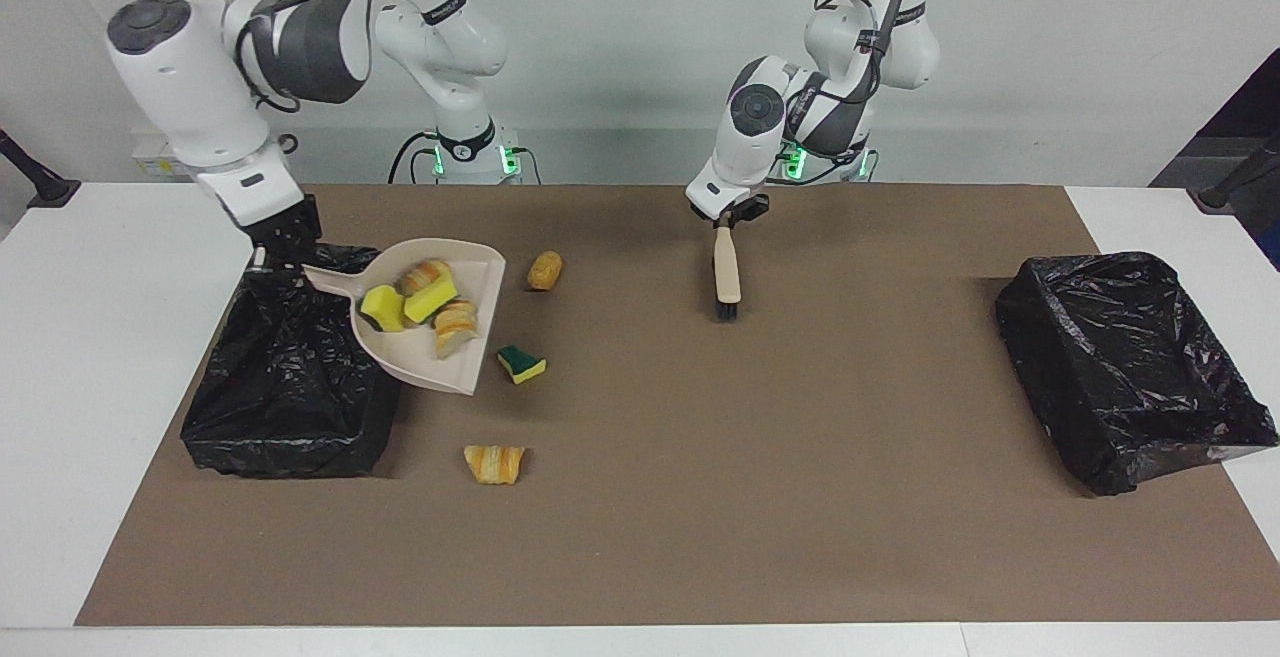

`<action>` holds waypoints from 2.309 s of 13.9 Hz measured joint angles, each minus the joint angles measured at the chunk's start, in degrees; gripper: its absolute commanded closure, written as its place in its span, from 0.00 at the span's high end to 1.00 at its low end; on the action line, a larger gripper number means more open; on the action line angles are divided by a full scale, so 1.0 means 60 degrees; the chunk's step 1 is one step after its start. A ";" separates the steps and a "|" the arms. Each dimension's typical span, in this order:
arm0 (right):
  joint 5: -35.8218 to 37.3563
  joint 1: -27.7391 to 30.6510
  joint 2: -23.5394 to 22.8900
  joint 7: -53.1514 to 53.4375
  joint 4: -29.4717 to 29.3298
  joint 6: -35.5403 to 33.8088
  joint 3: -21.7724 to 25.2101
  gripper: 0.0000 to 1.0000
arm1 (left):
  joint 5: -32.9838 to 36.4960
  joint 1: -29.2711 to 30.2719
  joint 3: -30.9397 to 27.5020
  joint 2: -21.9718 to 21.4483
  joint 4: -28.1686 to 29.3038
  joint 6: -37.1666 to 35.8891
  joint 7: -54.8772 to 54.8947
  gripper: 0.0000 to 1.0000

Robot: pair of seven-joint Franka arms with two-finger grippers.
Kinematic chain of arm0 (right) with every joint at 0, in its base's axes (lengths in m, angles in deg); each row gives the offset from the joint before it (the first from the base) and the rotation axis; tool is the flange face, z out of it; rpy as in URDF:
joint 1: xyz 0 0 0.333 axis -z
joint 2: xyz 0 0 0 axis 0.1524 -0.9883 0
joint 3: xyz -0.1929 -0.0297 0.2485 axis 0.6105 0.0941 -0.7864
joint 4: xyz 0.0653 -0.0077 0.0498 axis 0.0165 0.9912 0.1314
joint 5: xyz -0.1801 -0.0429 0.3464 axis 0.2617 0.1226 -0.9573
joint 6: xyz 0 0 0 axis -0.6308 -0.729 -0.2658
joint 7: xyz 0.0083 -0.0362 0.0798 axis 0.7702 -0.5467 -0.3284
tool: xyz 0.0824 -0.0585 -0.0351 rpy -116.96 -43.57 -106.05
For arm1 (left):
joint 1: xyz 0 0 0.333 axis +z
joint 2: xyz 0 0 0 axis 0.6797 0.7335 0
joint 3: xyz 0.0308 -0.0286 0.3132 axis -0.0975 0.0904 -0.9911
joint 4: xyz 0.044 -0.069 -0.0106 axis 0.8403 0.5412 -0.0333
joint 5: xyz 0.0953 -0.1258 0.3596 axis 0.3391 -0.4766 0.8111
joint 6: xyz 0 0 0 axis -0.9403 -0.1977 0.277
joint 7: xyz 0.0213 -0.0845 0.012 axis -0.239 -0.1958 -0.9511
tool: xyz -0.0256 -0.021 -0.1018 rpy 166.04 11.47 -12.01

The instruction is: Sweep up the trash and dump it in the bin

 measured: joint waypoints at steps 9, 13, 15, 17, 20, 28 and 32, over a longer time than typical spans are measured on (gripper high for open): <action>0.1846 0.1354 0.0110 -0.0916 0.0228 0.0999 0.0124 0.00 | -0.0019 0.0000 -0.0055 -0.0046 -0.0005 0.0030 -0.0242 0.96; 0.3956 0.0708 0.0221 0.1126 0.0577 0.1112 -0.0005 0.00 | -0.0023 0.0022 -0.0170 -0.0088 -0.0230 -0.0002 -0.0244 1.00; 0.4768 0.0116 0.0324 0.2367 0.0912 0.1097 -0.0026 0.00 | -0.0023 0.0351 -0.0263 -0.0134 -0.0504 -0.0110 -0.0254 1.00; 0.5341 -0.0147 0.0408 0.3018 0.1195 0.1093 -0.0036 0.00 | 0.0041 0.0915 -0.0312 -0.0165 -0.0806 -0.0302 -0.0111 1.00; 0.6589 -0.0630 0.0543 0.3820 0.1299 0.0507 -0.0036 0.00 | 0.0454 0.2020 -0.0349 -0.0101 -0.1406 -0.0507 0.0998 1.00; 0.8295 -0.1060 0.0788 0.4025 0.0783 -0.0902 -0.0049 0.00 | 0.1514 0.4437 -0.0392 0.0651 -0.4073 -0.1324 0.4007 1.00; 0.8849 -0.1699 0.0786 0.4036 0.0561 -0.1492 -0.0086 0.00 | 0.1536 0.5213 -0.0392 0.0678 -0.4927 -0.1769 0.4454 1.00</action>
